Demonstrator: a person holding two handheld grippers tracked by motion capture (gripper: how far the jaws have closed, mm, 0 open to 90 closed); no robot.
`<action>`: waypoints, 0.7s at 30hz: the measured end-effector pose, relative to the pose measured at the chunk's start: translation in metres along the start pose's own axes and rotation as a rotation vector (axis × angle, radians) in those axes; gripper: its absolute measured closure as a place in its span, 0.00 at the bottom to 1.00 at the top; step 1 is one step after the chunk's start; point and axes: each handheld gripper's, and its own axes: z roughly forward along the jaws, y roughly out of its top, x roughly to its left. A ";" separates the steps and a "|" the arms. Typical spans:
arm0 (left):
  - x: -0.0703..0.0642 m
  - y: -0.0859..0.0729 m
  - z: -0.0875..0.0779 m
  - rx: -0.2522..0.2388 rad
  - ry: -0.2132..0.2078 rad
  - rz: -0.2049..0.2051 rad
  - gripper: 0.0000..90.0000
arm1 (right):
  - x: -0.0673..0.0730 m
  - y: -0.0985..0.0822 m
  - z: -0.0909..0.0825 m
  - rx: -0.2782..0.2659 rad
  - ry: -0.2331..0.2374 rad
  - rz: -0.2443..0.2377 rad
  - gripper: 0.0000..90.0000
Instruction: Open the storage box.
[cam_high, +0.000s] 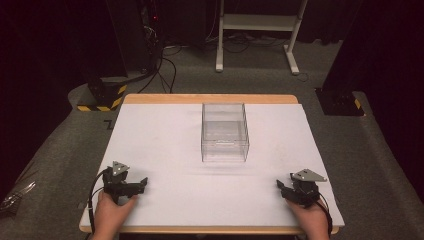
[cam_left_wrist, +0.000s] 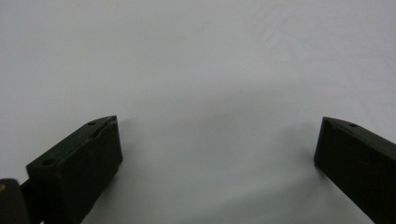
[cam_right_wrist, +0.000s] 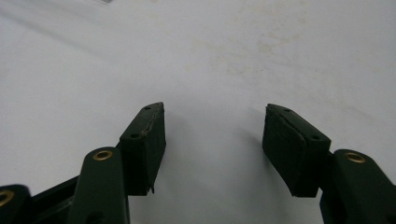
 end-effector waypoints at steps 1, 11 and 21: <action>0.000 0.000 0.000 0.000 0.000 0.000 0.01 | 0.000 0.000 0.000 -0.001 0.001 -0.003 0.44; 0.000 0.000 0.000 0.000 0.000 0.001 0.01 | 0.000 0.000 0.000 -0.001 0.001 -0.004 0.44; 0.000 0.000 0.000 0.001 -0.001 0.000 0.01 | 0.001 0.000 -0.001 -0.004 -0.003 -0.007 0.47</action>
